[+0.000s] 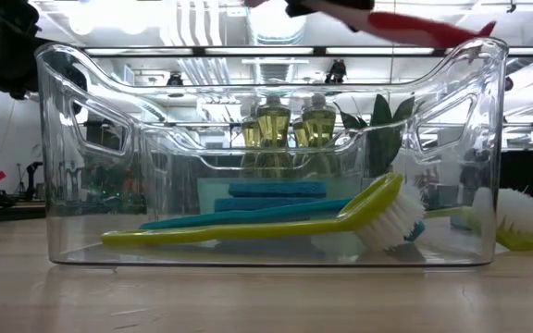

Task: Pick & Place Kitchen Sink Supplies
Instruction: Put the red dish brush into the bottom transparent bin

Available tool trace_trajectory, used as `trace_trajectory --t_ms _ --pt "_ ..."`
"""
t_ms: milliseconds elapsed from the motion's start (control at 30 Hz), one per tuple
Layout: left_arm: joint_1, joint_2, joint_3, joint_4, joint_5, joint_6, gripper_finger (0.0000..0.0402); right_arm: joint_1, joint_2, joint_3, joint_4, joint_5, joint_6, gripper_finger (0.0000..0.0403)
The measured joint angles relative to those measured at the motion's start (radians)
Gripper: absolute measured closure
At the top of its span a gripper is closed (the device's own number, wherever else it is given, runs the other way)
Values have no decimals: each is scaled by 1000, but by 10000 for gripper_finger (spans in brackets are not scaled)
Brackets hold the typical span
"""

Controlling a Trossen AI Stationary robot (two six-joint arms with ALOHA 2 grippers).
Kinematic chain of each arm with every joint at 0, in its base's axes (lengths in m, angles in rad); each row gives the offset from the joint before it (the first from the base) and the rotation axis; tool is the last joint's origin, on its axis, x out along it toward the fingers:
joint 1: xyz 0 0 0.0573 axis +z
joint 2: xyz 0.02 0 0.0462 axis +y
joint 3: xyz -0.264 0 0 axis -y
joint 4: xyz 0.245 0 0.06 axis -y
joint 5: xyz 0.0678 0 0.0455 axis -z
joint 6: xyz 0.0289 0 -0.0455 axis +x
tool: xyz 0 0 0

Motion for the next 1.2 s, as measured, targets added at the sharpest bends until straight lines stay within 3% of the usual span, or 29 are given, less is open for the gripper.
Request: trace_trajectory --t_ms 300,500,800,1200 --pt "0 2 0 1 0 0 399 10 300 170 -18 -49 -79 349" --pt "0 1 0 1 0 0 399 11 400 278 -159 -69 -49 349" --pt "0 2 0 0 0 0 399 12 465 318 -165 -102 -10 349" --pt "0 2 0 1 0 0 399 -2 439 409 -266 -92 129 349"
